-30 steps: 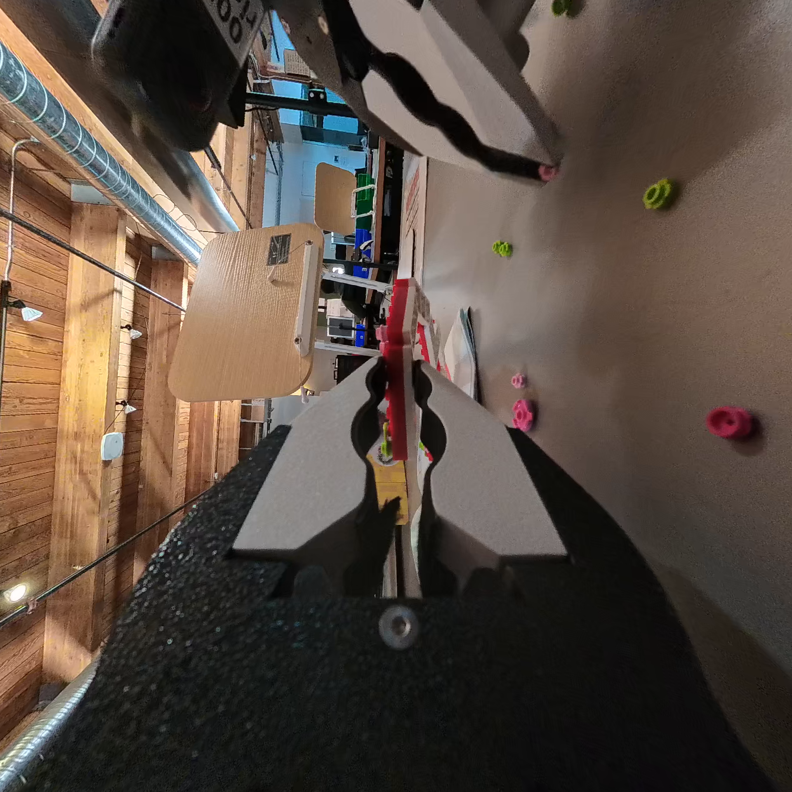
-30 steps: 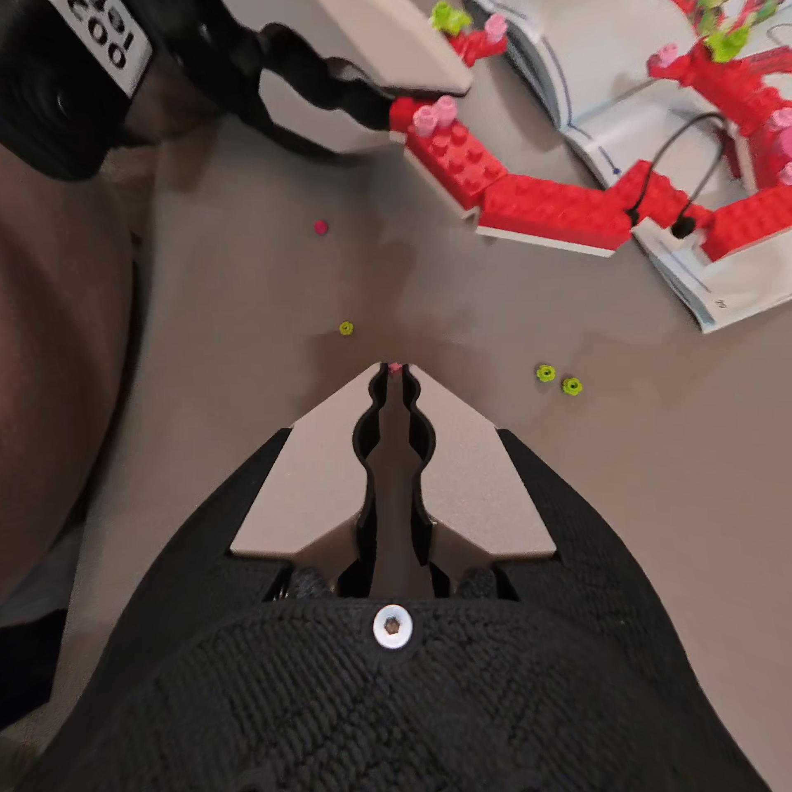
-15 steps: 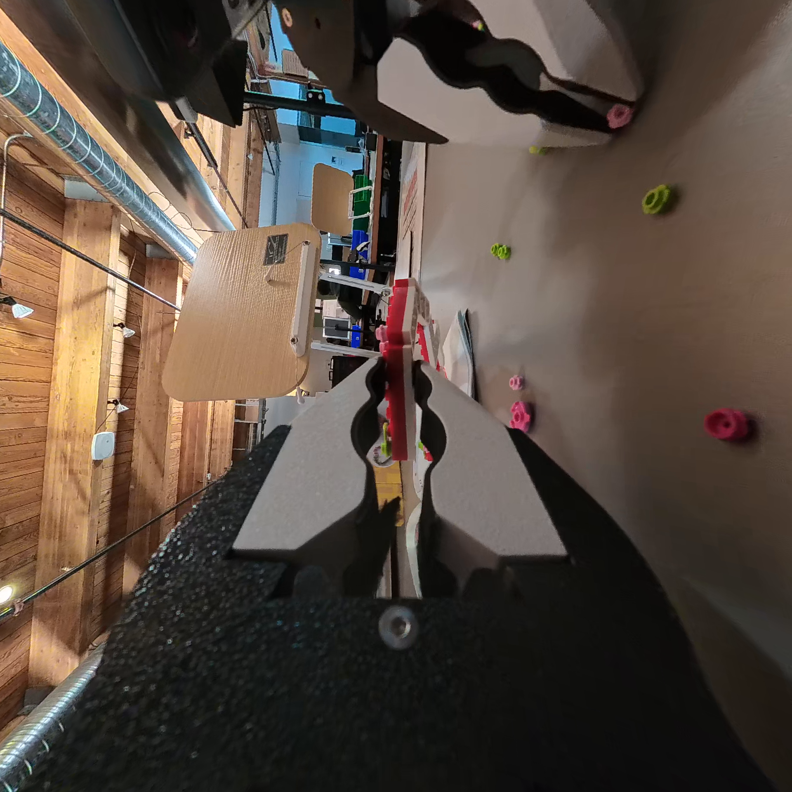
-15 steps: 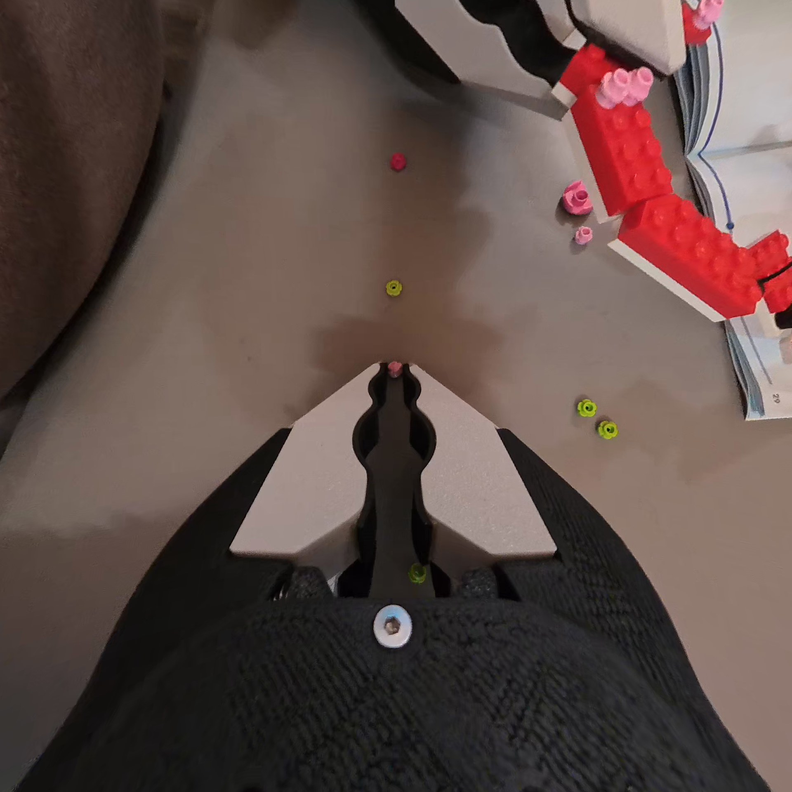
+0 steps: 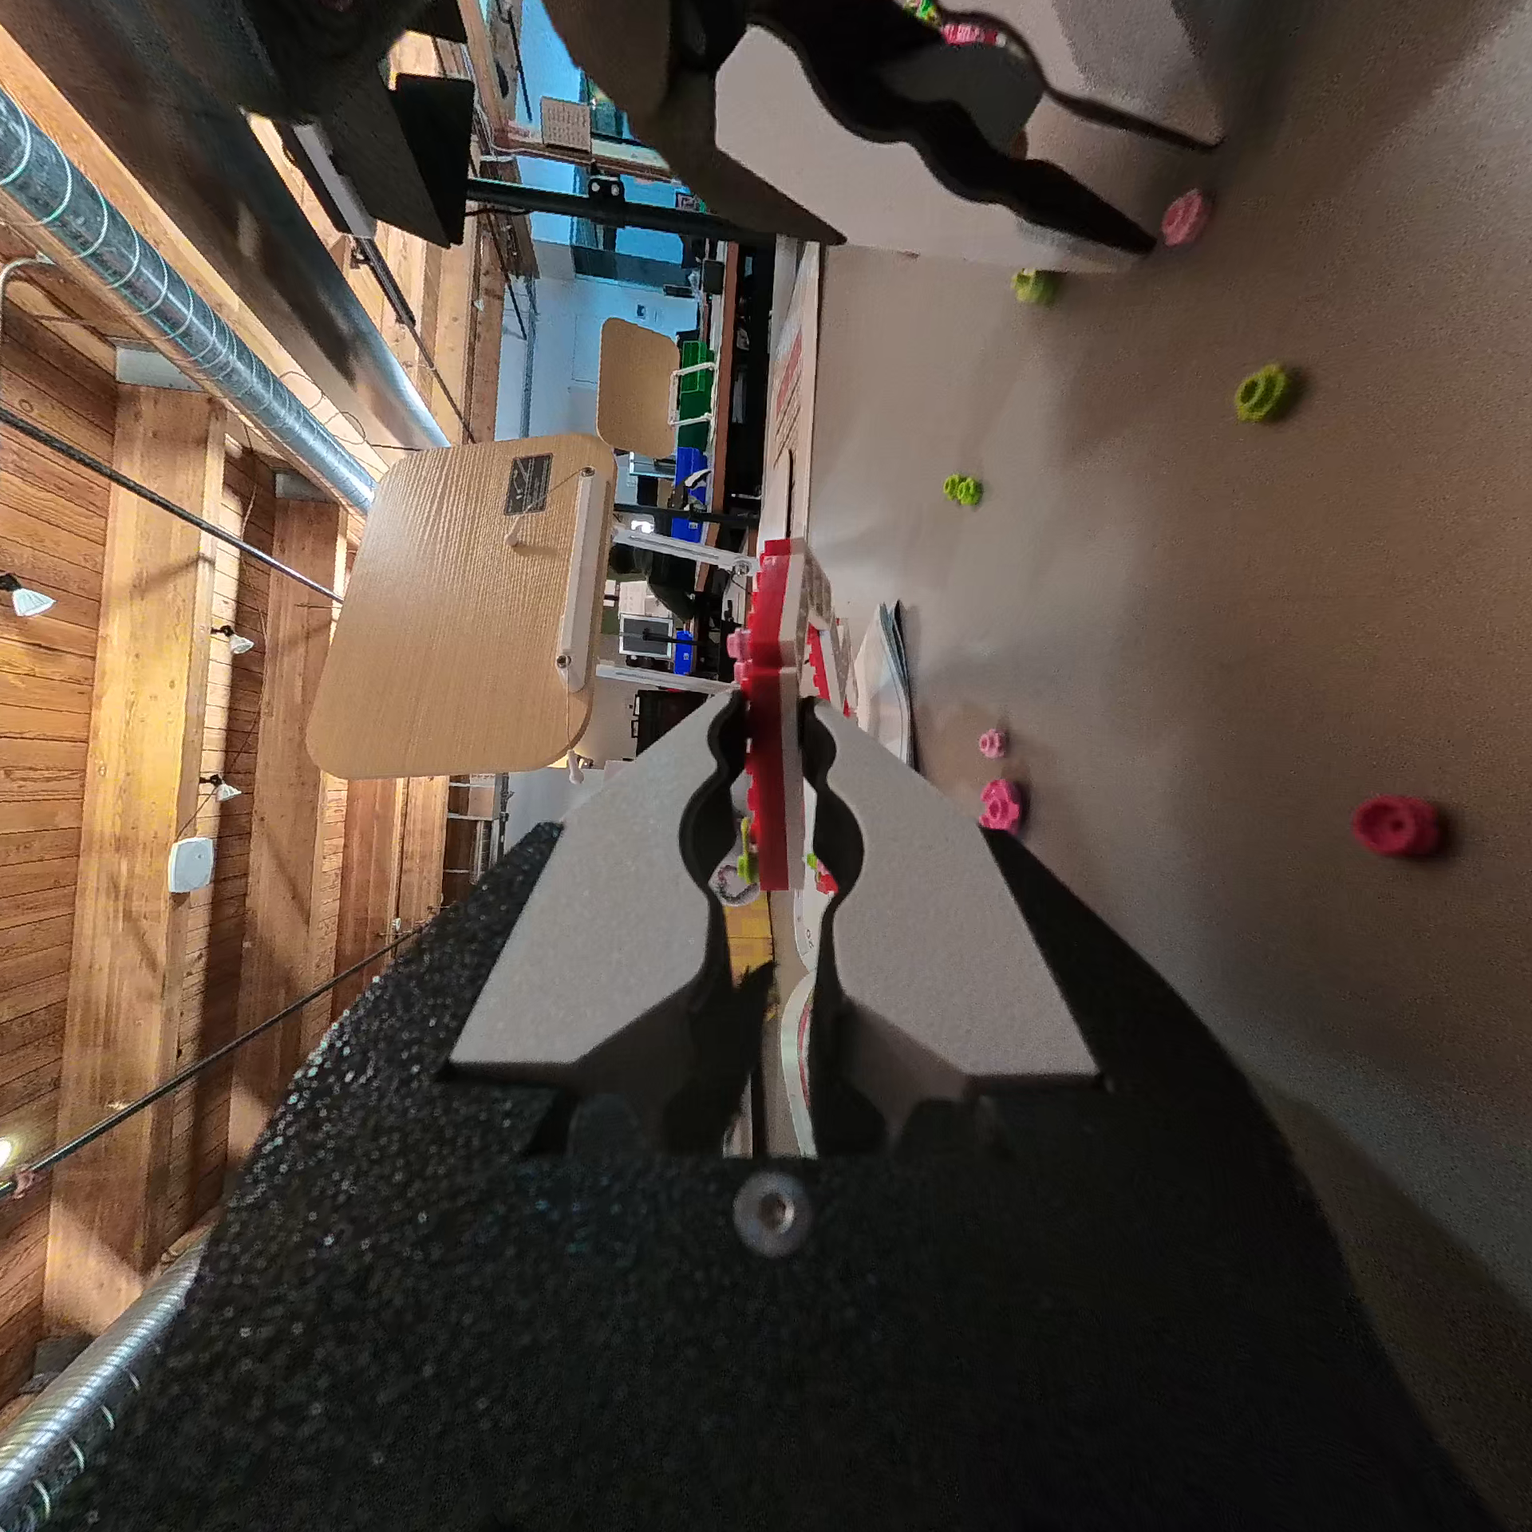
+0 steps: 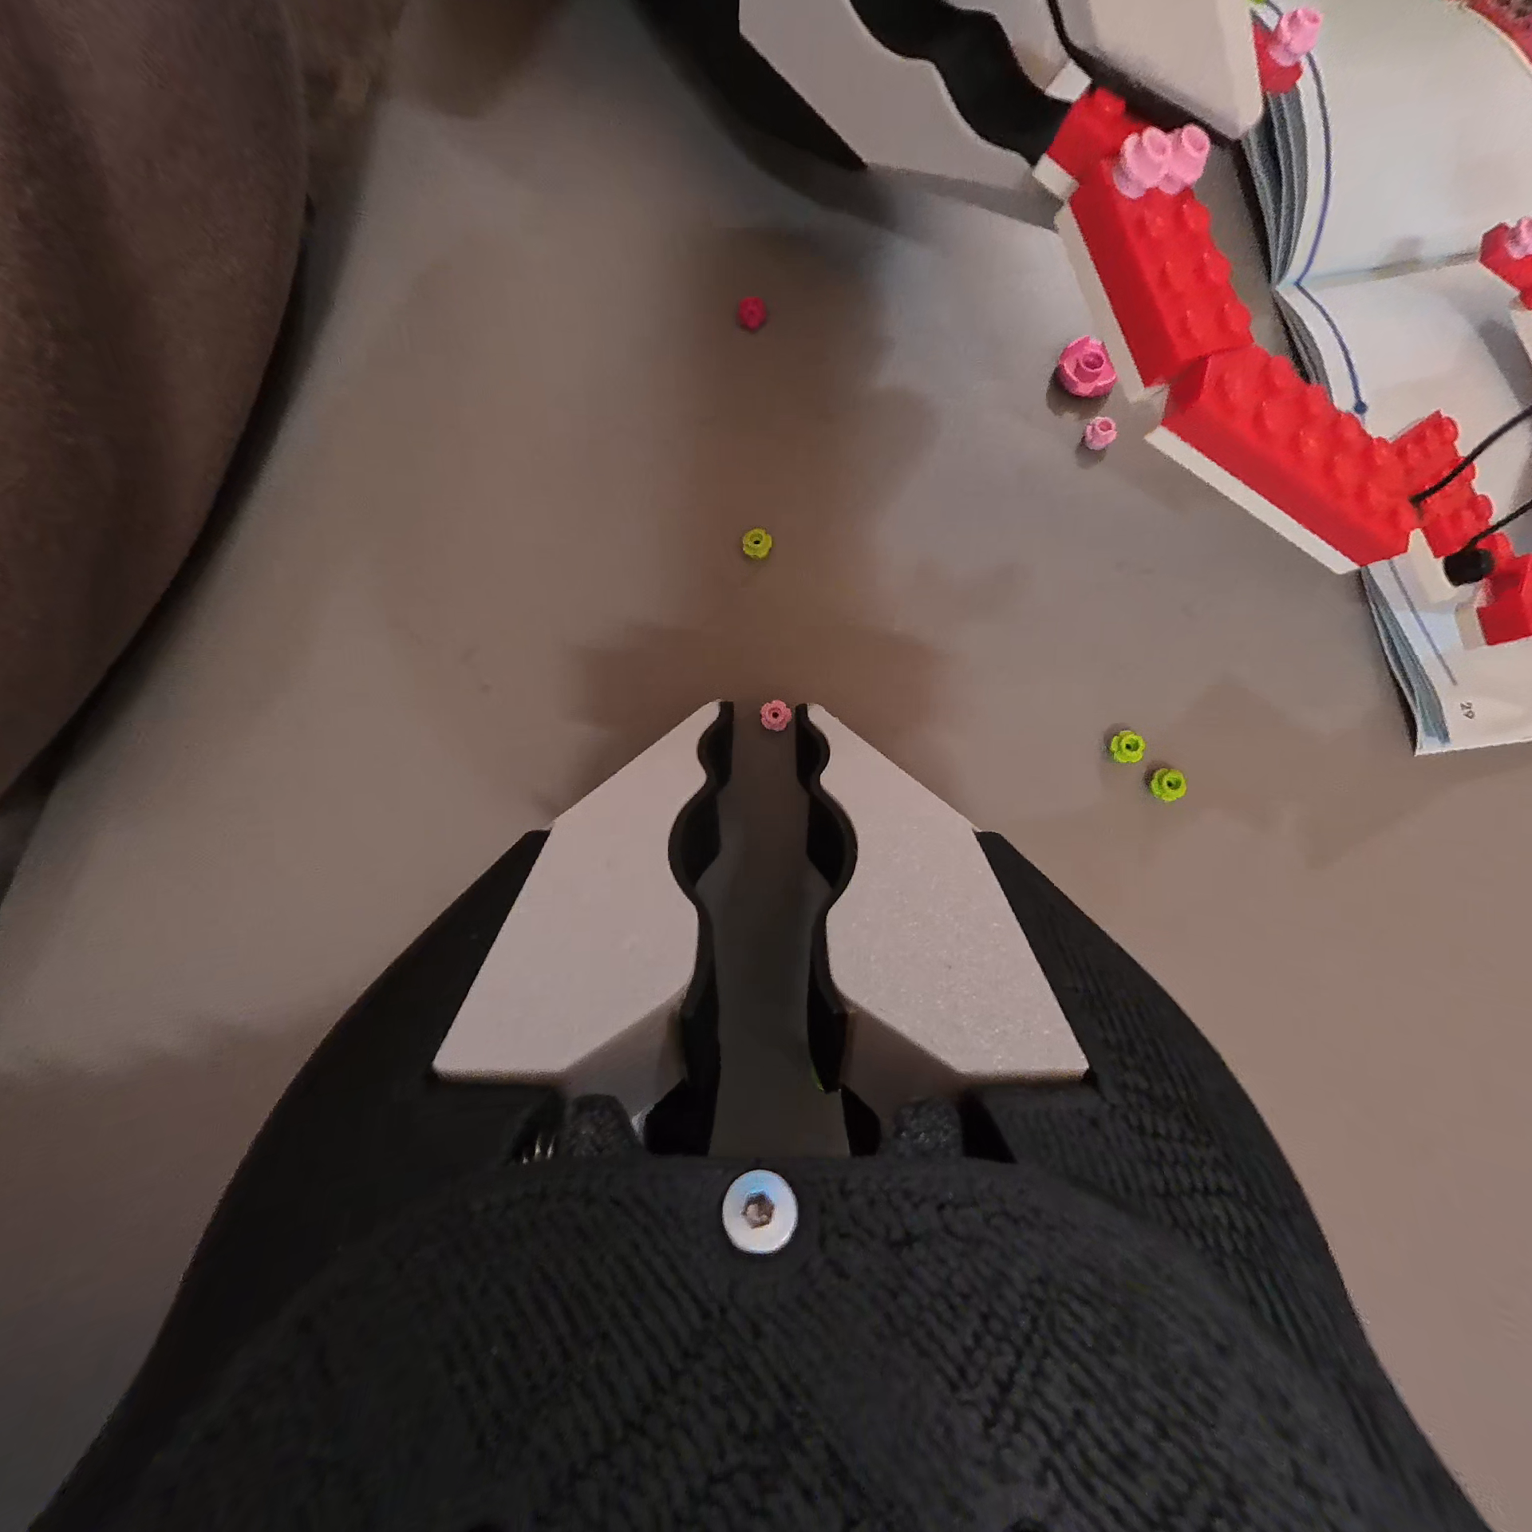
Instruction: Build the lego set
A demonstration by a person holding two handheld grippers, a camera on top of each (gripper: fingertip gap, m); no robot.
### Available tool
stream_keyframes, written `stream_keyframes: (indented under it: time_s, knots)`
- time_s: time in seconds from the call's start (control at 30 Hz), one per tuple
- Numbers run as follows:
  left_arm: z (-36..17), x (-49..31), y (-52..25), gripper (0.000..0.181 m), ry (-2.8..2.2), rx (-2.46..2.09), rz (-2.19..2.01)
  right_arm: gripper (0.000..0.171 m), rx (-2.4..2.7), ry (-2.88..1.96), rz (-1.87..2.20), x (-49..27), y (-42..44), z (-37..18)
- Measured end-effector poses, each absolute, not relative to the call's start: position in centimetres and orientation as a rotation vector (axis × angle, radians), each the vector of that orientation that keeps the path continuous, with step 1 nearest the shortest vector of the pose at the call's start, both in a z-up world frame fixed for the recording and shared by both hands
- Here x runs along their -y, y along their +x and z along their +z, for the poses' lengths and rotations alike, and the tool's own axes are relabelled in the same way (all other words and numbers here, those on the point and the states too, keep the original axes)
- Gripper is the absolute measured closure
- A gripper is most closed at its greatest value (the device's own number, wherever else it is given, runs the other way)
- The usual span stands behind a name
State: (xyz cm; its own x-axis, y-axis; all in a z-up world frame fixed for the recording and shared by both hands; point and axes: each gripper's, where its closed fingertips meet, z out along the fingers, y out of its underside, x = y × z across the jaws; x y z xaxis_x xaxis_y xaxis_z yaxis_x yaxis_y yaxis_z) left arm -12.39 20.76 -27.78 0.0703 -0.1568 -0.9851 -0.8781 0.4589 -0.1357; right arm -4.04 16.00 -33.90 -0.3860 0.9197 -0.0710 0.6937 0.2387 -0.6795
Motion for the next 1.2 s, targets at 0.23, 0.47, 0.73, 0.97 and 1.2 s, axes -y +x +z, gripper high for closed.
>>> stream_keyframes:
  time_s: [0.23,0.47,0.73,0.97,1.2]
  knots:
    - [-27.7,-20.7,-12.3,0.171,-0.978,-1.421,0.703,0.166,2.163,-1.504,0.936,-15.8,-4.2,-34.0]
    - [-27.7,-20.6,-12.2,0.171,-0.971,-1.425,0.705,0.168,2.177,-1.501,0.921,-15.6,-4.4,-33.9]
    - [-25.1,-18.8,-10.8,0.172,-0.77,-1.35,0.752,0.169,1.96,-1.32,1.09,-16.4,-6.7,-24.8]
    - [-25.2,-18.3,-10.2,0.171,-0.714,-1.365,0.766,0.168,1.988,-1.324,0.958,-17.9,-8.3,-23.4]
    - [-24.8,-18.2,-10.1,0.172,-0.681,-1.351,0.791,0.169,2.031,-1.382,0.959,-18.3,-8.6,-24.3]
